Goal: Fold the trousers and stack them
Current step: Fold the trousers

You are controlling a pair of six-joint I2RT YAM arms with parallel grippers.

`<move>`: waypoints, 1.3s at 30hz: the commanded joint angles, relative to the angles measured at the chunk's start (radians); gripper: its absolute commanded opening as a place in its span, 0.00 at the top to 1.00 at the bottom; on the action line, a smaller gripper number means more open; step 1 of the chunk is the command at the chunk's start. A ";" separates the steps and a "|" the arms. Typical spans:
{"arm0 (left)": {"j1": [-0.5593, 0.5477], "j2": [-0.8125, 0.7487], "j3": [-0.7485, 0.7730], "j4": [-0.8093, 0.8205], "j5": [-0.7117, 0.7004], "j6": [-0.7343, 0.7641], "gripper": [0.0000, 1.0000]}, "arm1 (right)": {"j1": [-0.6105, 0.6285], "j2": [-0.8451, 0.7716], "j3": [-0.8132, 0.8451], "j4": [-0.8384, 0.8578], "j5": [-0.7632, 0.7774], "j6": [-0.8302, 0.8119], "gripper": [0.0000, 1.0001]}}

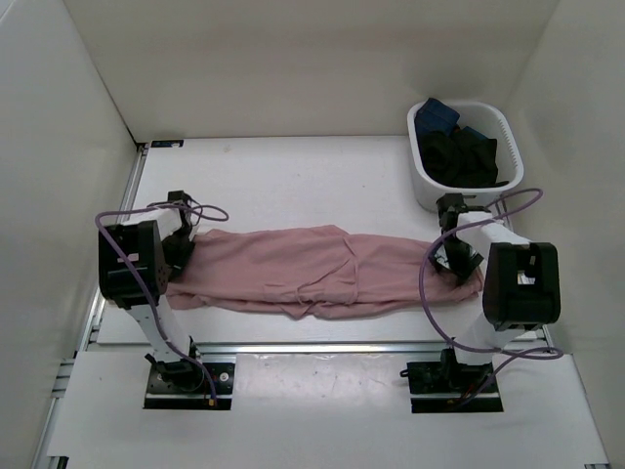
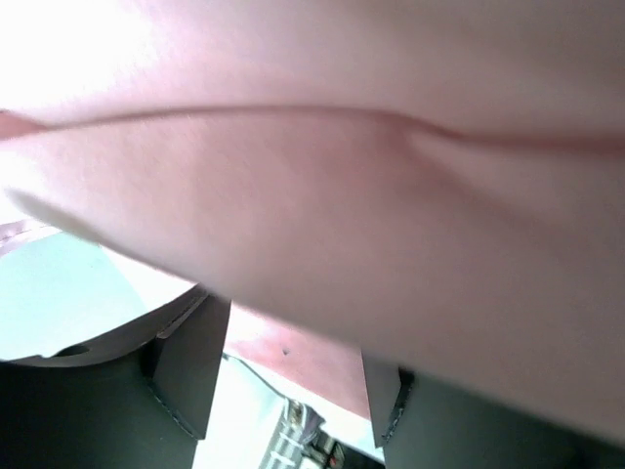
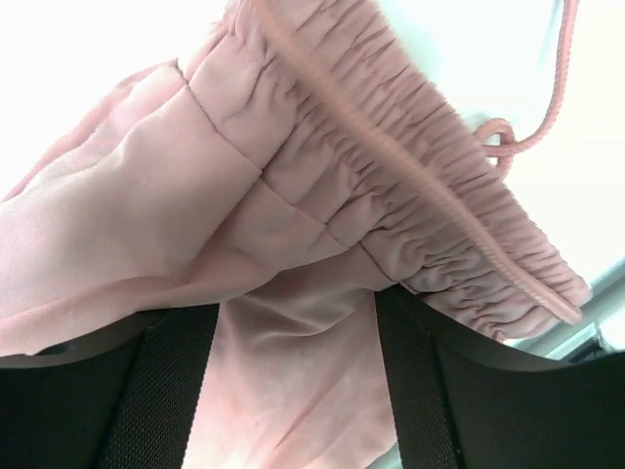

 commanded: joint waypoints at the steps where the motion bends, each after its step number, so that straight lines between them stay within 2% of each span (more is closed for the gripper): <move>1: -0.044 0.049 0.076 0.049 0.010 -0.069 0.34 | -0.028 0.025 0.093 0.065 0.122 -0.060 0.29; 3: -0.059 0.063 0.100 0.002 0.023 -0.080 0.30 | -0.053 -0.004 0.094 0.129 0.067 -0.148 0.25; 5: -0.069 0.072 0.110 -0.023 0.023 -0.107 0.29 | -0.070 -0.054 0.120 0.166 -0.012 -0.265 0.16; 7: -0.069 0.072 0.079 -0.034 -0.021 -0.129 0.28 | -0.096 -0.084 0.161 0.166 -0.100 -0.319 0.08; 9: -0.069 0.063 0.038 -0.034 -0.018 -0.140 0.25 | -0.137 -0.122 0.236 0.129 -0.172 -0.366 0.04; 12: -0.069 0.054 0.015 -0.043 0.000 -0.150 0.23 | -0.174 -0.199 0.252 0.037 -0.270 -0.347 0.01; 16: -0.069 0.045 0.015 -0.052 0.000 -0.163 0.21 | -0.200 -0.312 0.122 -0.099 -0.318 -0.220 0.01; 17: -0.069 0.045 0.015 -0.052 0.014 -0.163 0.21 | -0.209 -0.353 0.027 -0.099 -0.353 -0.196 0.01; 20: -0.069 0.066 0.015 -0.052 0.023 -0.172 0.21 | -0.232 -0.410 -0.093 -0.058 -0.468 -0.141 0.01; 22: -0.069 0.075 0.015 -0.052 0.014 -0.172 0.21 | -0.241 -0.452 -0.165 0.004 -0.432 -0.106 0.01; 24: -0.069 0.075 0.015 -0.052 0.014 -0.172 0.21 | -0.241 -0.452 -0.207 0.153 -0.368 -0.081 0.01; 27: -0.069 0.075 0.005 -0.052 0.025 -0.172 0.21 | -0.266 -0.386 -0.245 0.291 -0.263 -0.029 0.01; 30: -0.069 0.057 -0.013 -0.052 0.025 -0.172 0.21 | -0.286 -0.280 -0.245 0.380 -0.194 -0.003 0.10; 33: -0.069 0.022 -0.038 -0.052 0.016 -0.172 0.21 | -0.309 -0.194 -0.256 0.483 -0.263 0.021 0.15; 36: -0.069 0.002 -0.048 -0.052 0.016 -0.163 0.20 | -0.321 -0.109 -0.256 0.483 -0.277 0.057 0.28; 39: -0.069 0.002 -0.048 -0.061 0.016 -0.163 0.18 | -0.343 -0.041 -0.256 0.502 -0.310 0.069 0.49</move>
